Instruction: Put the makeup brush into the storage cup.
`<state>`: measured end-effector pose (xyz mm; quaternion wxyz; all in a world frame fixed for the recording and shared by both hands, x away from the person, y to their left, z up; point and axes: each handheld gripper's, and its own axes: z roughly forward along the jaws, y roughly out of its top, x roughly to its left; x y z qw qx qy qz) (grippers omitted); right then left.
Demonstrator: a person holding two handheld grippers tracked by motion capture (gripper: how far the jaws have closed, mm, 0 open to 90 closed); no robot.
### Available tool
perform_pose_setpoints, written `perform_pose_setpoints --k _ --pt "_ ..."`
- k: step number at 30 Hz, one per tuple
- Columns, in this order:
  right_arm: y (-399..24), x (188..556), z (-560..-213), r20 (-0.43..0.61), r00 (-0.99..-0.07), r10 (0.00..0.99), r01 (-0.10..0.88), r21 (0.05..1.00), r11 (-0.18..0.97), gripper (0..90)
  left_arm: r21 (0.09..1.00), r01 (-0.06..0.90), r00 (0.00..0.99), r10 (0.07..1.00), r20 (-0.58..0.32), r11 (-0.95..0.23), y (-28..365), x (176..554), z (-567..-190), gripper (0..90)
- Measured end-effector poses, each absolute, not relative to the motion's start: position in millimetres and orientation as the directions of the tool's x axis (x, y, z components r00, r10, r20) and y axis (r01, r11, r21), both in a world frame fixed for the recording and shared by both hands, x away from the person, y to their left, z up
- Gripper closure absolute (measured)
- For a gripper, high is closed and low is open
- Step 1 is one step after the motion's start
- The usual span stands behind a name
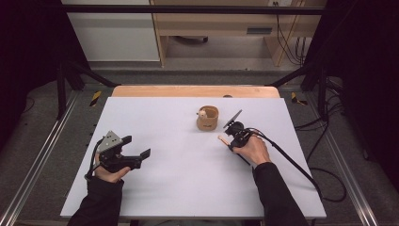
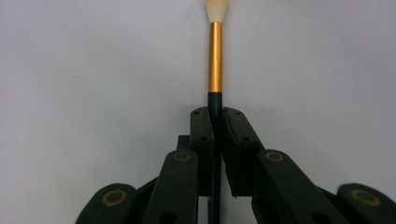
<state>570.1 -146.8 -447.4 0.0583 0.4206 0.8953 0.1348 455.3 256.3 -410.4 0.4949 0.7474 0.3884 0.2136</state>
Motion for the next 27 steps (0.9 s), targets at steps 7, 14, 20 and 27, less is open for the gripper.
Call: perform_pose_setpoints --k 7,14,20,27 --pt "-147.3 569.3 -447.5 0.002 -0.643 0.766 0.731 0.299 0.613 83.5 0.908 0.369 0.605 0.793 -0.070 -0.201 256.4 455.2 -410.3 7.2" --pt "-149.8 565.3 -438.0 0.008 -0.635 0.773 0.732 0.326 0.598 83.5 0.908 0.370 0.604 0.794 -0.074 -0.196 257.1 455.4 -410.2 7.2" --pt "-157.9 555.8 -418.9 0.017 -0.631 0.776 0.714 0.404 0.572 83.5 0.907 0.372 0.603 0.794 -0.075 -0.197 257.4 455.5 -410.5 7.2" --pt "-167.3 540.5 -399.6 0.035 -0.606 0.795 0.684 0.534 0.498 83.4 0.909 0.369 0.603 0.794 -0.075 -0.195 257.6 455.2 -410.0 7.2"
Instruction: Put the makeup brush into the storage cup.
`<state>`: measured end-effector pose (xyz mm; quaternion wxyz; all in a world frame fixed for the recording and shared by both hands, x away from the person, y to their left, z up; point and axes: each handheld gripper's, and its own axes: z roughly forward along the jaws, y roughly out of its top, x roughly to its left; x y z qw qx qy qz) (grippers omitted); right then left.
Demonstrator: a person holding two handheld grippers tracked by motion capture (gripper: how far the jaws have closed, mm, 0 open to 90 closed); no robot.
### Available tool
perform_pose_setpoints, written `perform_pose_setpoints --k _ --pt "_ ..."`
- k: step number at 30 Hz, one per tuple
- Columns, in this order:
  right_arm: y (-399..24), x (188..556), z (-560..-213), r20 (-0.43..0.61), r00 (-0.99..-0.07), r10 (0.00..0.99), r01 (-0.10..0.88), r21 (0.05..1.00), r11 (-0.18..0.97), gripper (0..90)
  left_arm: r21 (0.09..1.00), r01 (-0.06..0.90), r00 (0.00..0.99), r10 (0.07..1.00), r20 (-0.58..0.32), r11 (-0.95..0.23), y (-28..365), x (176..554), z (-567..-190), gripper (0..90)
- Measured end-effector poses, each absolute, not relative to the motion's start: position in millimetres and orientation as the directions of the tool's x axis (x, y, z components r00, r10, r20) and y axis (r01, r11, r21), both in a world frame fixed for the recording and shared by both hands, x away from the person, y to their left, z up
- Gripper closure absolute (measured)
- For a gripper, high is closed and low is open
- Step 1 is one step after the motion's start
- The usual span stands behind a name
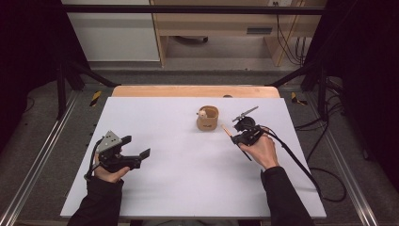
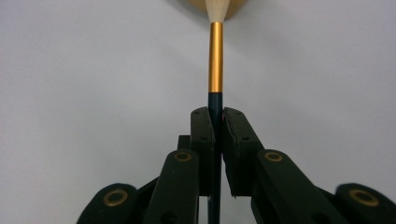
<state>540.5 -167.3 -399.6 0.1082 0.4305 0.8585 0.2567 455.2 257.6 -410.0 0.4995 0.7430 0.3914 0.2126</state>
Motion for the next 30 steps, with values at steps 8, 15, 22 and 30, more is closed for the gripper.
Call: perform_pose_setpoints --k 8,15,22,30 --pt "-179.1 528.0 -385.2 0.040 -0.597 0.802 0.627 0.646 0.435 83.5 0.908 0.371 0.602 0.795 -0.077 -0.193 257.9 455.5 -409.9 7.2" --pt "-188.3 519.0 -375.5 0.057 -0.551 0.833 0.568 0.757 0.323 83.4 0.908 0.373 0.601 0.795 -0.077 -0.194 257.8 455.4 -410.3 7.1" --pt "-196.5 515.2 -365.4 0.082 -0.496 0.865 0.502 0.840 0.208 83.4 0.908 0.374 0.599 0.797 -0.080 -0.190 258.3 456.1 -410.9 7.1" --pt "-203.1 512.6 -355.9 0.117 -0.452 0.885 0.414 0.906 0.092 83.4 0.909 0.369 0.602 0.795 -0.077 -0.191 258.1 455.1 -410.0 7.1"
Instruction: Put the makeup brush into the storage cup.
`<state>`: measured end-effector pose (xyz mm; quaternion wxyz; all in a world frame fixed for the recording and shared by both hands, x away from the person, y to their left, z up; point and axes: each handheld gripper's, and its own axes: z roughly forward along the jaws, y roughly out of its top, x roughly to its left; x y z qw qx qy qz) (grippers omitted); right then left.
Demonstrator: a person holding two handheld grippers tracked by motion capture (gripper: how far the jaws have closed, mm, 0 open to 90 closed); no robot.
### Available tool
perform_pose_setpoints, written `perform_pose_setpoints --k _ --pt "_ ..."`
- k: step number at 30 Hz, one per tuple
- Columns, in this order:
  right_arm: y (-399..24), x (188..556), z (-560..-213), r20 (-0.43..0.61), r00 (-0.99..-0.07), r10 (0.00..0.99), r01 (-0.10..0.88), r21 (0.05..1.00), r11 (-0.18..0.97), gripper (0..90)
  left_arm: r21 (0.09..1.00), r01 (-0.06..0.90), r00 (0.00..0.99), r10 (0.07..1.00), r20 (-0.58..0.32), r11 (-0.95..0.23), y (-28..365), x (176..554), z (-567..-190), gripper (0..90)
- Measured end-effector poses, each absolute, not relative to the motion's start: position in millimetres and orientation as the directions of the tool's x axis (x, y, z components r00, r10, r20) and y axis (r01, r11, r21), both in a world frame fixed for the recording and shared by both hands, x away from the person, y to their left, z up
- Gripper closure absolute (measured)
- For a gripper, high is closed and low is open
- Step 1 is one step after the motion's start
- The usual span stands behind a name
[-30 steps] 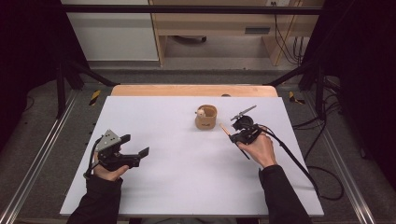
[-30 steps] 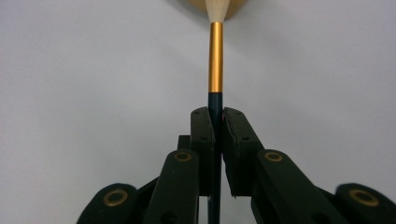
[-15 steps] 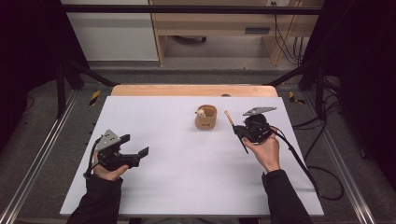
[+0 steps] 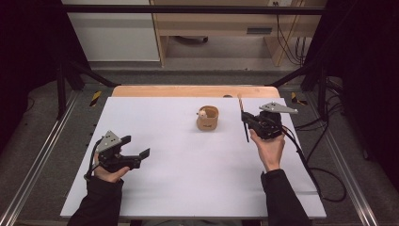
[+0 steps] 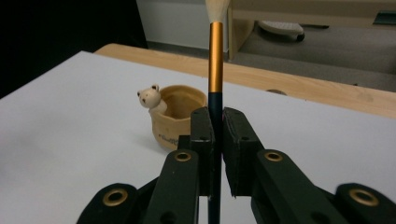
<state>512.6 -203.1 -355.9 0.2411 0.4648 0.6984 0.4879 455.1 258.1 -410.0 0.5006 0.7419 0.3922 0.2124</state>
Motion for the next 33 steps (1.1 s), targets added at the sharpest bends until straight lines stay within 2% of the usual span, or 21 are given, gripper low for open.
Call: perform_pose_setpoints --k 7,18,33 --pt "-203.5 517.1 -353.1 0.155 -0.433 0.888 0.379 0.925 0.024 83.4 0.910 0.367 0.604 0.794 -0.074 -0.194 257.7 455.1 -410.0 7.1" --pt "-195.5 525.2 -341.1 0.155 -0.466 0.871 0.326 0.945 0.006 83.4 0.910 0.367 0.604 0.794 -0.074 -0.195 257.7 455.4 -410.5 7.1" --pt "-184.2 539.8 -340.6 0.193 -0.477 0.857 0.305 0.951 -0.044 83.4 0.914 0.353 0.609 0.791 -0.065 -0.197 257.8 455.0 -409.9 6.9"
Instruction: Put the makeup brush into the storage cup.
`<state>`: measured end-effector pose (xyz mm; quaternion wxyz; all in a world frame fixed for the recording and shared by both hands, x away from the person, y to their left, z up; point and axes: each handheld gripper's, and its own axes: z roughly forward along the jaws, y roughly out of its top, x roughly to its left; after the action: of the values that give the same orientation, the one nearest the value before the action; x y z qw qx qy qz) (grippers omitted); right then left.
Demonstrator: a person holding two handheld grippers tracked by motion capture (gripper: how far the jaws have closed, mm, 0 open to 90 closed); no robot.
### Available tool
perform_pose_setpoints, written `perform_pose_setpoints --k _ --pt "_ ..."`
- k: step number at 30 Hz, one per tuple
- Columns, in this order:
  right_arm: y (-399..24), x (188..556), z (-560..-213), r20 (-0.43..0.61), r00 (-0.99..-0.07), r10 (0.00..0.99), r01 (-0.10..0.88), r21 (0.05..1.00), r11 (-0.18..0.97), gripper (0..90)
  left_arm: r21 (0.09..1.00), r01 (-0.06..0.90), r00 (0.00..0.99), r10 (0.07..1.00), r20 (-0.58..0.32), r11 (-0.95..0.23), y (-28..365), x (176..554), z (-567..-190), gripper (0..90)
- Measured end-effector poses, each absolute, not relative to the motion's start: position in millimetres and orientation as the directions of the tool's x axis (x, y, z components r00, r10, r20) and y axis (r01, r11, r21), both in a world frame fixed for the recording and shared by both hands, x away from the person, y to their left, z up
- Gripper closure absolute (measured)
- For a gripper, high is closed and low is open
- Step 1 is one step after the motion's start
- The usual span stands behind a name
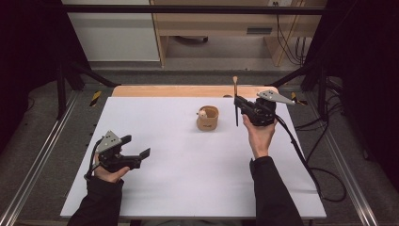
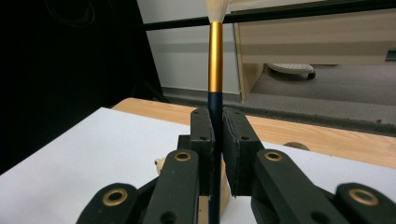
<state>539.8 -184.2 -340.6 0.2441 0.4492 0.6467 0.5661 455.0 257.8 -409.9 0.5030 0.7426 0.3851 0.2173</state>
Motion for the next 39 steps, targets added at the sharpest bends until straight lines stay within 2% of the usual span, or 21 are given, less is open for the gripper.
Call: perform_pose_setpoints --k 39 --pt "-142.1 589.7 -347.4 0.199 -0.469 0.861 0.251 0.964 -0.086 83.4 0.916 0.351 0.609 0.790 -0.069 -0.191 256.5 456.2 -411.6 6.9"
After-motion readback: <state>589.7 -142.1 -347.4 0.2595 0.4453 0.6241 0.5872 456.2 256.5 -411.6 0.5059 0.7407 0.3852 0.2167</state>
